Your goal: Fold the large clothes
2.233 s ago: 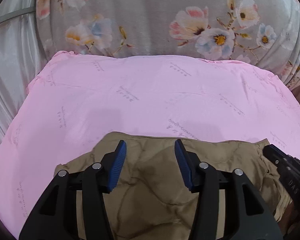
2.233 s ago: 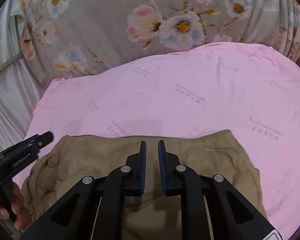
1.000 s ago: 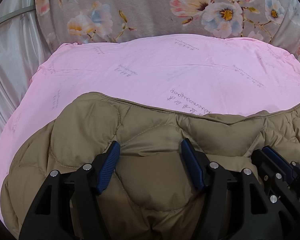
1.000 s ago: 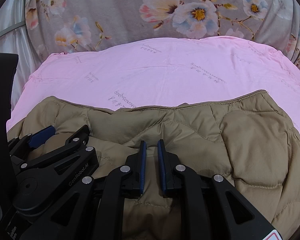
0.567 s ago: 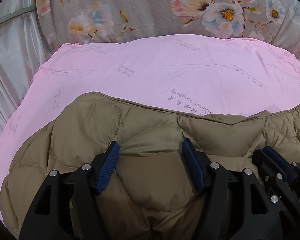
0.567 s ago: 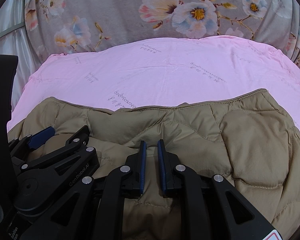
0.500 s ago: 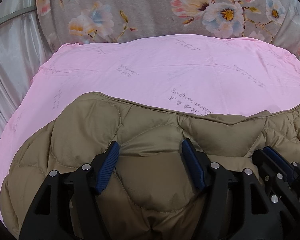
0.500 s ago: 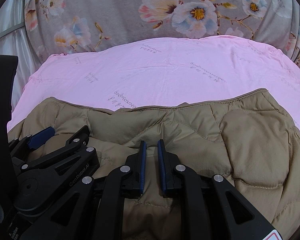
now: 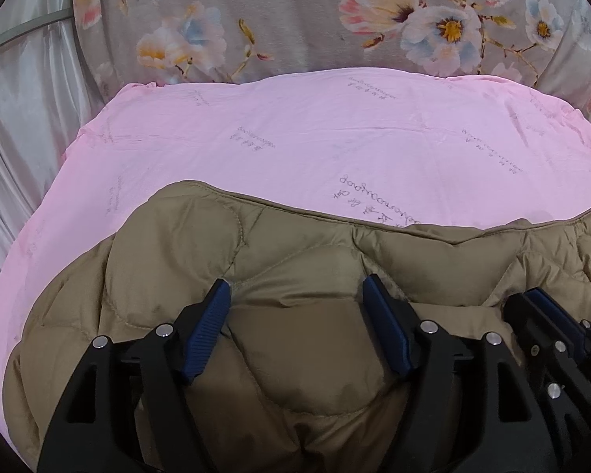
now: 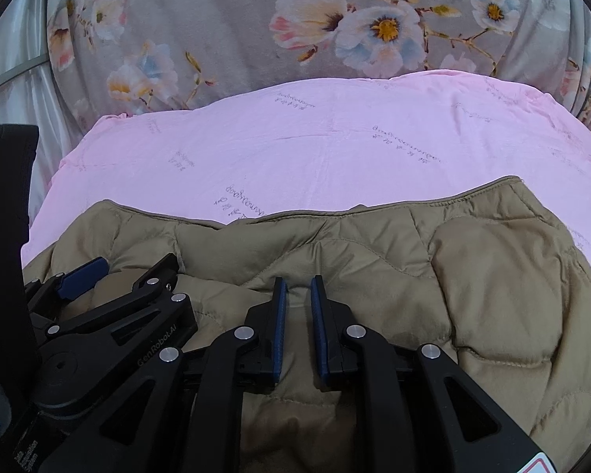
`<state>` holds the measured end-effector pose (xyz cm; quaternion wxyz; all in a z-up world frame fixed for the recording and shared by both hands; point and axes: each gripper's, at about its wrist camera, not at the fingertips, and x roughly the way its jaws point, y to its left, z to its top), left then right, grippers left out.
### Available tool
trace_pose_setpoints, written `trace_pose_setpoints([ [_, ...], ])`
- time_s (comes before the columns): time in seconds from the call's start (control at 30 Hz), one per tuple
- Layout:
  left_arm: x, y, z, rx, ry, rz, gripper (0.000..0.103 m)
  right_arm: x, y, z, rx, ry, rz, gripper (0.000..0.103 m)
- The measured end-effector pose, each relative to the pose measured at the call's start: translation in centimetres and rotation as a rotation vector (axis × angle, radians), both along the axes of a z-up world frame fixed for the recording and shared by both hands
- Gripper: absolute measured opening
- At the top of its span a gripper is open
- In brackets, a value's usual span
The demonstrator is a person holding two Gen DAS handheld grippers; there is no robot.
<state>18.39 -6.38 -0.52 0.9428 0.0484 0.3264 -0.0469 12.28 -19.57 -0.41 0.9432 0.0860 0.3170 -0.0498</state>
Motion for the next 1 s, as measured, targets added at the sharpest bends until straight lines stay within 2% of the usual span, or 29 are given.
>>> trace_pose_setpoints([
  [0.07, -1.2, 1.1, 0.5, -0.049, 0.006, -0.017, 0.071, -2.0, 0.5, 0.8, 0.025, -0.037, 0.026, 0.019],
  [0.13, -2.9, 2.1, 0.7, -0.075, -0.004, -0.019, 0.082, -3.8, 1.6, 1.5, 0.006, -0.065, 0.046, 0.027],
  [0.3, -6.4, 4.3, -0.1, -0.085, -0.021, -0.001, 0.083, -5.8, 3.5, 0.4, -0.022, -0.052, 0.064, 0.027],
  [0.47, -8.8, 4.5, -1.2, -0.026, -0.076, 0.012, 0.083, -6.8, 4.5, -0.4, -0.066, -0.045, 0.069, 0.027],
  [0.57, -10.2, 5.4, -1.0, -0.035, -0.082, 0.004, 0.083, -6.8, 4.3, -0.4, -0.074, -0.032, 0.072, 0.027],
  [0.63, -11.7, 6.9, -0.6, -0.068, -0.086, -0.007, 0.084, -7.0, 4.6, -0.1, -0.09, -0.028, 0.067, 0.027],
  [0.67, -12.5, 8.0, -0.4, -0.081, -0.088, -0.003, 0.088, -7.1, 4.8, 0.2, -0.103, -0.026, 0.062, 0.027],
  [0.77, -14.7, 13.2, -0.3, -0.14, -0.073, 0.053, 0.09, -7.7, 5.3, 1.5, -0.08, -0.036, 0.067, 0.029],
  [0.87, -15.8, 19.2, -1.0, -0.247, -0.018, 0.123, 0.091, -7.7, 5.9, 2.4, -0.021, -0.039, 0.1, 0.029],
  [1.0, -15.4, 24.3, -3.0, -0.377, 0.084, 0.176, 0.091, -7.0, 7.6, 1.6, -0.04, -0.018, 0.118, 0.029],
])
